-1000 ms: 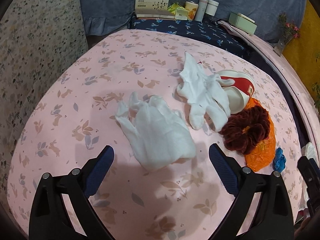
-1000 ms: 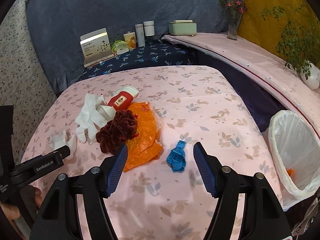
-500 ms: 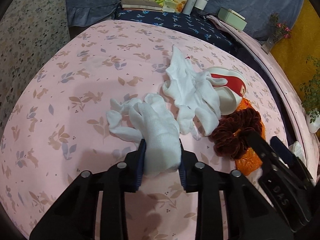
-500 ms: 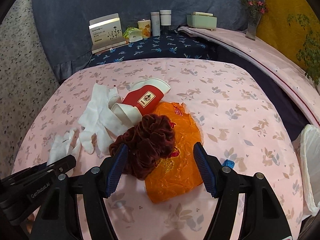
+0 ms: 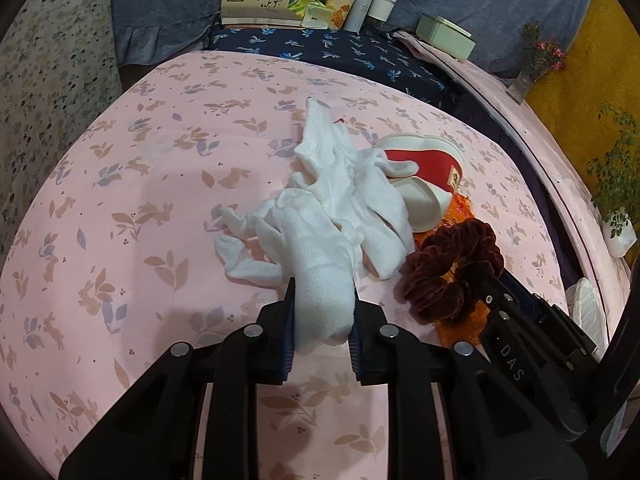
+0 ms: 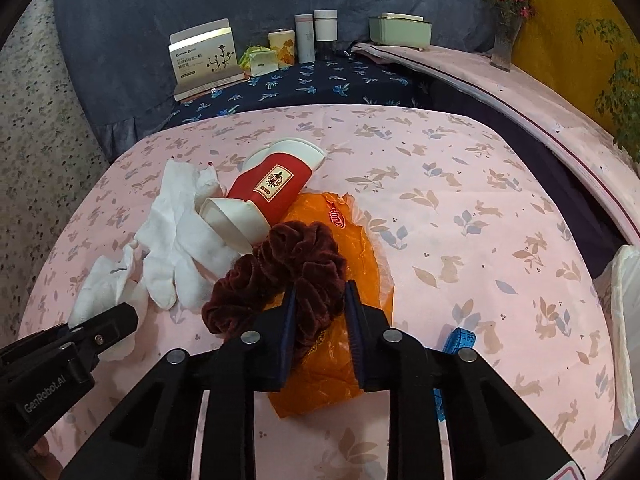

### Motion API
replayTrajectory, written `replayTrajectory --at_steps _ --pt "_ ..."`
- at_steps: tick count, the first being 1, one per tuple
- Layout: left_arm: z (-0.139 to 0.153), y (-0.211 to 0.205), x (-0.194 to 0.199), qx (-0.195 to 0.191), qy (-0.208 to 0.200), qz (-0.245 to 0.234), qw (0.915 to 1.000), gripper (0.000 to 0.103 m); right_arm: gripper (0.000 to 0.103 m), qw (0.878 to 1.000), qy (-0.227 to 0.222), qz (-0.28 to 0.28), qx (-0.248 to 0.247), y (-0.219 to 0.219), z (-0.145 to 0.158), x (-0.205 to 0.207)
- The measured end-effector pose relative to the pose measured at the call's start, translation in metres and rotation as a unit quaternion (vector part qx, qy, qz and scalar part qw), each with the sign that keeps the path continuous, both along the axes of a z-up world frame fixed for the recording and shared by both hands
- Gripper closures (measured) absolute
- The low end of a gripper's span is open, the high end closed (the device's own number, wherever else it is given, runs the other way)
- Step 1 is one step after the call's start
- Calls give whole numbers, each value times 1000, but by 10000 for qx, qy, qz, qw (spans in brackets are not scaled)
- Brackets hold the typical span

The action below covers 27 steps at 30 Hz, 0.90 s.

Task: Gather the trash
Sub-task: 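Carry tissue and scrunchie over the bin and open both tools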

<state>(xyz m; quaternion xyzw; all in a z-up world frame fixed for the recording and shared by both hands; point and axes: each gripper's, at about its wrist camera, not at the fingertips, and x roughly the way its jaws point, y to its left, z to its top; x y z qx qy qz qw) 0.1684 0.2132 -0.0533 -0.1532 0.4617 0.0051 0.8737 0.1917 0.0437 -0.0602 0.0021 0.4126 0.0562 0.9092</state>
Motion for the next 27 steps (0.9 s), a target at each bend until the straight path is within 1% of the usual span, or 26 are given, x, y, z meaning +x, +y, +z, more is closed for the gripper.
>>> replayTrajectory --at_steps 6,13,22,27 --pt "15 -18 -5 59 -122 -135 9998 83 86 9996 -209 -11 193 -17 21 -14" --pt "41 -52 -15 69 -310 -377 9988 83 86 9980 -498 -48 388 -42 51 -34" --pt "64 -98 -29 207 -490 -714 9960 83 86 9944 -868 -298 529 -90 83 -59" --pt "73 -131 -33 323 -557 -965 9932 83 86 9922 -1008 -518 528 -123 93 -72"
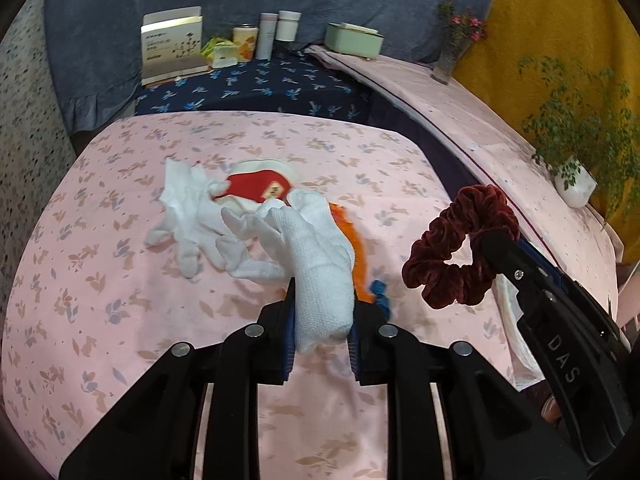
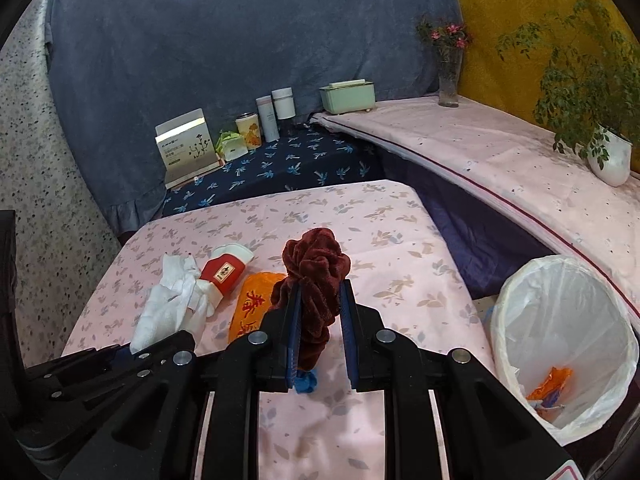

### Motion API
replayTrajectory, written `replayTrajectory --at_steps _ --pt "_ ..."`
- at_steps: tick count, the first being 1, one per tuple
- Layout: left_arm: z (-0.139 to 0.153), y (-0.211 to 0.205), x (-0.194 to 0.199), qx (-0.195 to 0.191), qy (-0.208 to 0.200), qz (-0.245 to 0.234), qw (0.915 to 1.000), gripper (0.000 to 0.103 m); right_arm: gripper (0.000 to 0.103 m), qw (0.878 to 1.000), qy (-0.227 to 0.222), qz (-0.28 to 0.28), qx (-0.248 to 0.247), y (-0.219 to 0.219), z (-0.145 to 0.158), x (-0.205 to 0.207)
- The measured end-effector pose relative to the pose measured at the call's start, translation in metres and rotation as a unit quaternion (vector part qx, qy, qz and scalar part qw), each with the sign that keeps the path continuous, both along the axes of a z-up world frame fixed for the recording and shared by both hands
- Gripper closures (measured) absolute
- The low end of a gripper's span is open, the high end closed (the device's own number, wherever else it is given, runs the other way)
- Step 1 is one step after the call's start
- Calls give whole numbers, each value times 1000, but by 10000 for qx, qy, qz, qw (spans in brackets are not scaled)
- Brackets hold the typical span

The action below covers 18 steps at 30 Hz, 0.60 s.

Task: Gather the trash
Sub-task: 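Carry tissue and scrunchie over the bin and open both tools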

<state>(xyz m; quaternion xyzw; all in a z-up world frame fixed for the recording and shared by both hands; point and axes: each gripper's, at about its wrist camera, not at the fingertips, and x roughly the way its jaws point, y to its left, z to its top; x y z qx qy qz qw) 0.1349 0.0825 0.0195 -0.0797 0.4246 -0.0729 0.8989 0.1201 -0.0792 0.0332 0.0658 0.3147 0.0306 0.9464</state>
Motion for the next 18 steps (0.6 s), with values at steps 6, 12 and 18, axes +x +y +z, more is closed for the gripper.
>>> replayTrajectory --at_steps 6,12,18 --pt "6 -48 -4 164 -70 -382 9991 83 86 9994 -90 -320 27 -46 6 -16" --pt "9 -101 -9 300 -115 -832 9960 83 86 9975 -148 -684 34 -95 8 -31" --pt "12 -152 -13 325 -180 -1287 9910 83 86 9939 -117 -1096 18 -146 2 -45"
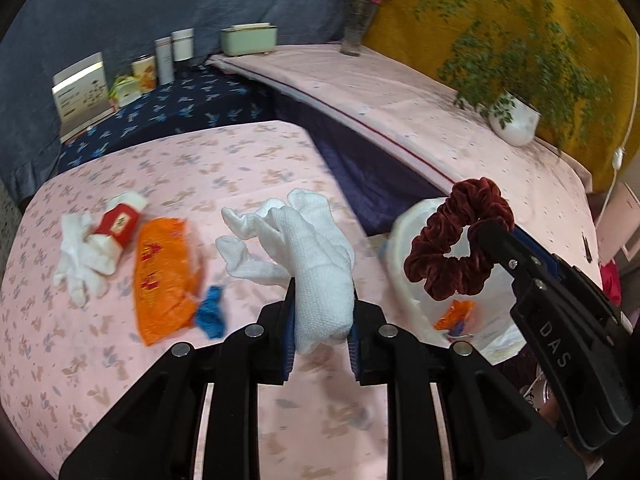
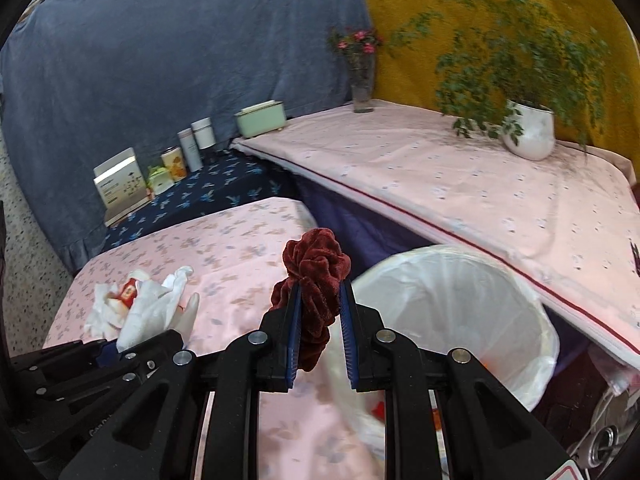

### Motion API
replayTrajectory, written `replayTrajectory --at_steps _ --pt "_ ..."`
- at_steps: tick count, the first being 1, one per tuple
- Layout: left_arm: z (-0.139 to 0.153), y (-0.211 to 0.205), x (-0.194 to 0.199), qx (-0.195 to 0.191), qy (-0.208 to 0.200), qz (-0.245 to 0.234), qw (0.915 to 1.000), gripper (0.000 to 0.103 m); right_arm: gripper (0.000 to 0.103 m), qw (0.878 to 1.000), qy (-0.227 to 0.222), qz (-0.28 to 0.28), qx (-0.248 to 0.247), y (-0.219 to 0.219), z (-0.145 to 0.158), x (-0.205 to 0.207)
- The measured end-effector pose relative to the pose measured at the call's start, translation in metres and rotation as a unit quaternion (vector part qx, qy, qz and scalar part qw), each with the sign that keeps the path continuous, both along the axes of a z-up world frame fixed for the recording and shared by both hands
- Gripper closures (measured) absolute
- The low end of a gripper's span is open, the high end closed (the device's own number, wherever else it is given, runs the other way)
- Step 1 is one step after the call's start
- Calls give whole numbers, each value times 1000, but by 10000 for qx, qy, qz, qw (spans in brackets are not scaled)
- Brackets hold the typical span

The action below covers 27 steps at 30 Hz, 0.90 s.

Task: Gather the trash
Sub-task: 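Carry tissue and scrunchie over the bin and open both tools, then move both open tools back over the table trash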

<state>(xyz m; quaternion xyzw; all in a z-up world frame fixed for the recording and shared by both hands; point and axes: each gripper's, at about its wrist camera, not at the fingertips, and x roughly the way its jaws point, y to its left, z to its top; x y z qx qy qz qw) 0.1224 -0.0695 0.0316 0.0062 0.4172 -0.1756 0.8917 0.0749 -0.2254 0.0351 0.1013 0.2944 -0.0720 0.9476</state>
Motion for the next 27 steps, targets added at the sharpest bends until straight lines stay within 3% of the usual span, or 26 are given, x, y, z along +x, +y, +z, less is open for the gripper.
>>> replayTrajectory --at_steps 9,20,23,25,27 --pt "-3 -68 -2 1 17 -622 9981 83 85 9987 81 -502 48 -59 -10 -16" --pt "-14 -118 0 -112 253 -1063 9940 80 82 9956 213 -913 75 -98 -23 -24" --pt "-14 -123 0 -171 237 -1097 9935 69 81 9948 210 -990 97 -104 -26 -25" --pt "-12 -124 -1 -145 149 -1074 9940 51 80 9947 220 -999 126 -106 -27 -25" --pt "-11 -123 -2 -132 77 -1048 9944 47 78 9945 207 -1017 119 -108 -26 -26"
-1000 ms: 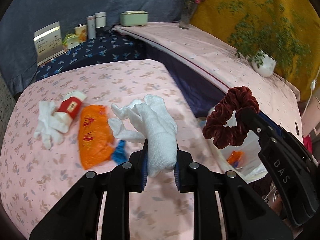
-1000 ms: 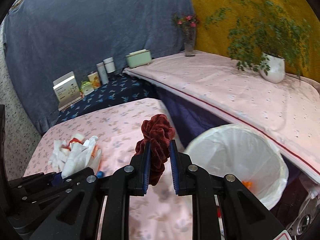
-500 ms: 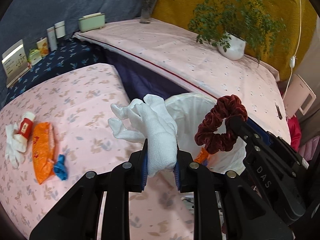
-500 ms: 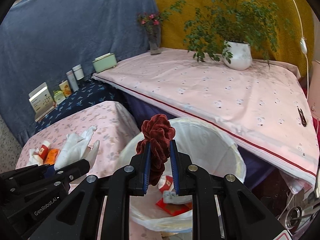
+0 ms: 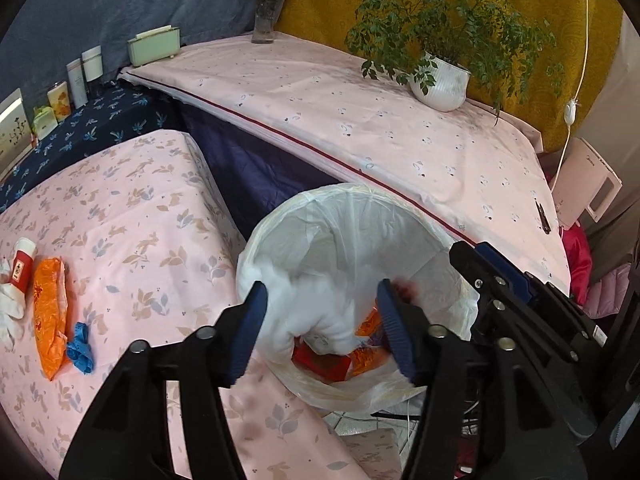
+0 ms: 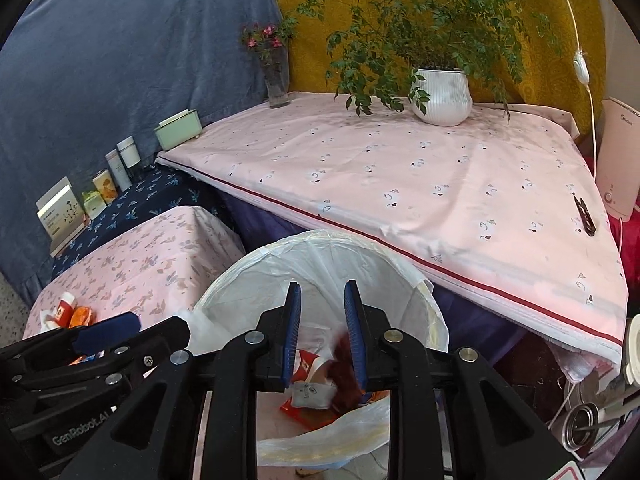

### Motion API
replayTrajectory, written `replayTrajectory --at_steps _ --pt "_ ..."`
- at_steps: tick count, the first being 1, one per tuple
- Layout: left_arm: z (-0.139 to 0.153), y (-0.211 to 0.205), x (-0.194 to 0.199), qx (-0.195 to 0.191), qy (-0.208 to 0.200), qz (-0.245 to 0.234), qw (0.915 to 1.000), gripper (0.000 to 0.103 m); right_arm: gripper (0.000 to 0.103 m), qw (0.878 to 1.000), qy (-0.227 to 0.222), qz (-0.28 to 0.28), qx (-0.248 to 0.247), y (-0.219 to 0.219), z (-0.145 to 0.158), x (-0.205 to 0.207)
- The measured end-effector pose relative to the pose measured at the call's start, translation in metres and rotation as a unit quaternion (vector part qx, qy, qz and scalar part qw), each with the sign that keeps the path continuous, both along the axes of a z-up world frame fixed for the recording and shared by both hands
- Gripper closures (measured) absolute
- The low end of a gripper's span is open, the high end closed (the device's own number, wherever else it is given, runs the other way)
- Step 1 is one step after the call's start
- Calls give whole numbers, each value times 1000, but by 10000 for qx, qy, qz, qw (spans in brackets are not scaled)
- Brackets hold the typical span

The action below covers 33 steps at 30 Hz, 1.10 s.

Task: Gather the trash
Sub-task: 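Move both open tools back over the table trash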

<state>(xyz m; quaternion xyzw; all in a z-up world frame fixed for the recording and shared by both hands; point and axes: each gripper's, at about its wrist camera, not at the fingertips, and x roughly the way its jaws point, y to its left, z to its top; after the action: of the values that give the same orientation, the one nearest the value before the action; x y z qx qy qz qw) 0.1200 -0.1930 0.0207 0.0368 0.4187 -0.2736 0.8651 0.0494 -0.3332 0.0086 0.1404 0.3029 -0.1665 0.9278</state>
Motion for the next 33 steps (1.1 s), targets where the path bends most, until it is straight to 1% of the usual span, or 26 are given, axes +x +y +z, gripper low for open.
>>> replayTrajectory --at_steps 2,4,8,12,14,16,24,30,33 --pt "0 2 1 23 -11 36 10000 45 73 10000 -20 -31 -15 0 1 -1" --pt "0 7 2 10 -5 110 9999 43 71 10000 -40 -25 -12 1 1 -1" --pt "-1 18 4 10 5 254 9997 43 64 10000 -47 7 -71 7 3 -1" --pt "-1 33 4 -1 -8 407 9992 43 61 9998 -49 85 -165 18 6 -1" --pt "0 41 5 -28 9 499 9988 43 57 9997 -65 133 -197 24 8 -1" --pt "0 52 5 -47 13 603 9982 43 55 9995 -98 183 -218 30 10 -2" --pt "9 100 2 -120 -80 1096 9939 43 52 9981 -143 508 -329 63 17 -1" --pt "11 138 -8 10 -222 1475 9888 43 48 9954 -74 850 -425 95 14 -2" --pt "8 157 -12 6 -183 1622 9866 43 48 9933 13 1003 -582 112 11 -2"
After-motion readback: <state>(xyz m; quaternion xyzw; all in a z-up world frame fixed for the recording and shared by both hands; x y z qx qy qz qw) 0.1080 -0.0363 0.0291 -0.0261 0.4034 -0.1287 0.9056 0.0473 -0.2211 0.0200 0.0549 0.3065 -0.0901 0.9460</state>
